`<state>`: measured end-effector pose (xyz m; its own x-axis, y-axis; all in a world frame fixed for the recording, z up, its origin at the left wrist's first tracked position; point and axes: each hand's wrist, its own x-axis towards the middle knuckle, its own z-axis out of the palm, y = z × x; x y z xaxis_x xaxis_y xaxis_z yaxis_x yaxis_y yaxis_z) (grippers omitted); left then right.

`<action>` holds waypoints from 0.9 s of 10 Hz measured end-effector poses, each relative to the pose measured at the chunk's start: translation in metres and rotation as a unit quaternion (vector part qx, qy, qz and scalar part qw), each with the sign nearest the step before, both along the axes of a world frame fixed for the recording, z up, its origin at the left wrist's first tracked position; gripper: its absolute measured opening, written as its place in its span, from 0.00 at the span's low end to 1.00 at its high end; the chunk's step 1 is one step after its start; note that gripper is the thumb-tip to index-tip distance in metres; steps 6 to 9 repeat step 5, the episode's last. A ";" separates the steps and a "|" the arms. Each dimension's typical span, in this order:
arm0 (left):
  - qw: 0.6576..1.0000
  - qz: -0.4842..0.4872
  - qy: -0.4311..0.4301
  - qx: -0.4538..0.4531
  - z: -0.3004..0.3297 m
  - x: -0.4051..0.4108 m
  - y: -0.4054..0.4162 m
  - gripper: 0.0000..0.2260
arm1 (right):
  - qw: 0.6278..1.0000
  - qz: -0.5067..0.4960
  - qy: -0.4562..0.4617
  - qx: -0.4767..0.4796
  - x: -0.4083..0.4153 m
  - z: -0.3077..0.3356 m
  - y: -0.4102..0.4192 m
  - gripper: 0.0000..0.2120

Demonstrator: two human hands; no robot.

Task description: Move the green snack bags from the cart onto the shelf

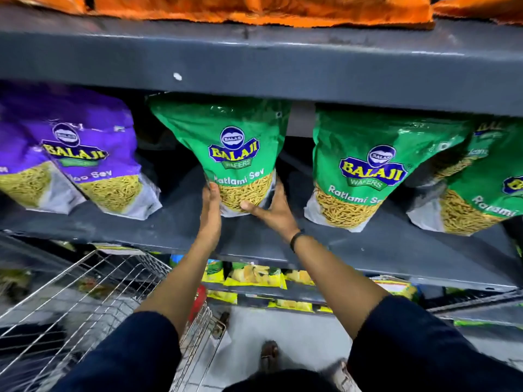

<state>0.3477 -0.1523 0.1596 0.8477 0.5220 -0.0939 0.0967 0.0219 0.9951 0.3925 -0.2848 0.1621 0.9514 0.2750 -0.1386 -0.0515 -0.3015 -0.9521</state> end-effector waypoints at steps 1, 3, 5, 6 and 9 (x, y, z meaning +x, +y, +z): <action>1.000 -0.029 -0.001 0.004 -0.003 -0.003 0.009 0.22 | 1.000 -0.023 0.008 -0.012 -0.008 -0.005 0.011 0.44; 0.999 -0.036 0.017 -0.011 -0.006 -0.010 0.024 0.24 | 0.999 -0.028 -0.014 -0.018 -0.039 -0.007 0.019 0.47; 0.996 0.070 0.002 0.045 -0.004 -0.034 -0.009 0.23 | 1.000 -0.010 -0.018 0.005 -0.046 -0.006 -0.006 0.49; 0.996 0.070 0.002 0.045 -0.004 -0.034 -0.009 0.23 | 1.000 -0.010 -0.018 0.005 -0.046 -0.006 -0.006 0.49; 0.996 0.070 0.002 0.045 -0.004 -0.034 -0.009 0.23 | 1.000 -0.010 -0.018 0.005 -0.046 -0.006 -0.006 0.49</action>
